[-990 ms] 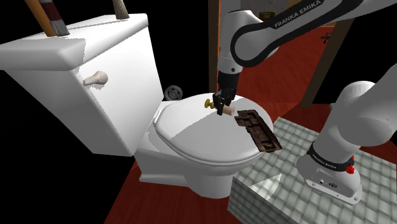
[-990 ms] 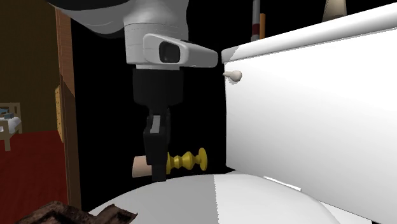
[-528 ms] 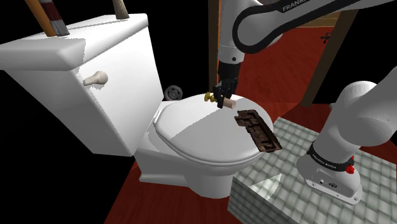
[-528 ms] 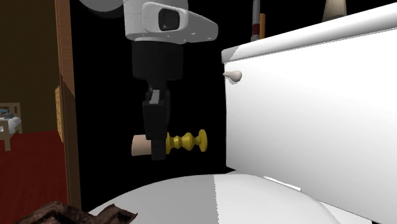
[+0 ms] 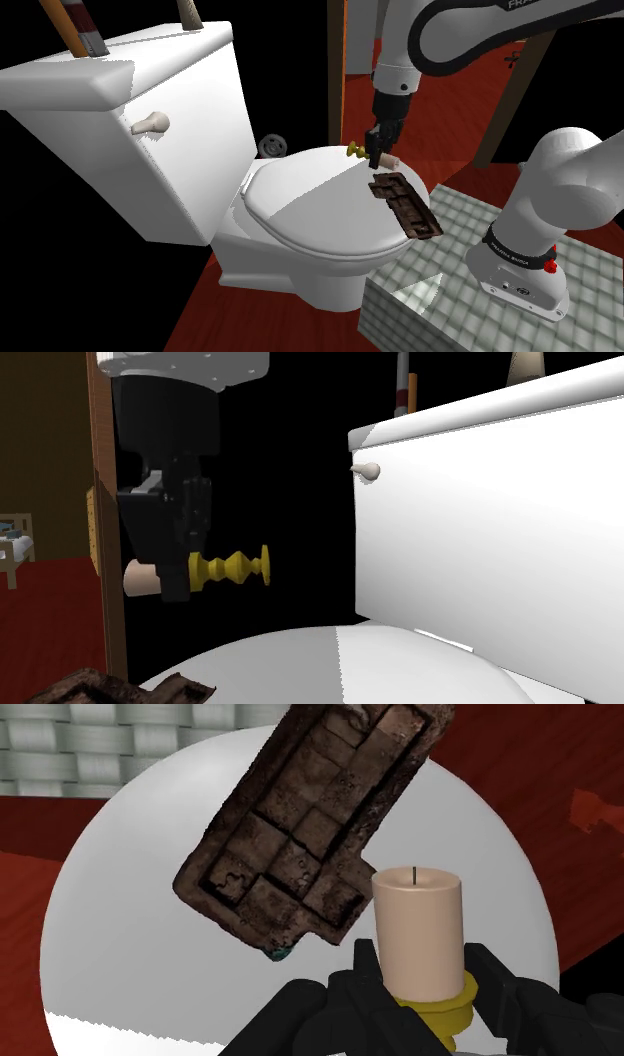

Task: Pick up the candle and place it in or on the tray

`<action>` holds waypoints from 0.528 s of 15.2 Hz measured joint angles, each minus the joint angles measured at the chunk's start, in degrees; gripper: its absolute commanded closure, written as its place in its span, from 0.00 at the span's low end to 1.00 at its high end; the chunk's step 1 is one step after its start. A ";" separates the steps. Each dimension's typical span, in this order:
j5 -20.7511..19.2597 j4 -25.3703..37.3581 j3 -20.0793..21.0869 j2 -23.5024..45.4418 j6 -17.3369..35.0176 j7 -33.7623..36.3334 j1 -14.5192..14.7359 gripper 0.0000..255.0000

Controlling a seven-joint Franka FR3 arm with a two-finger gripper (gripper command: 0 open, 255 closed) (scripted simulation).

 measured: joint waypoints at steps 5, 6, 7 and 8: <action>-1.25 -7.94 -2.46 -14.22 -6.63 -1.06 -0.24 1.00; -1.42 -9.82 -2.75 -18.17 -8.68 -0.84 -0.11 1.00; -1.70 -10.94 -3.14 -19.53 -9.04 -1.20 -0.27 1.00; -1.77 -11.62 -3.26 -20.17 -9.03 -1.35 -0.31 1.00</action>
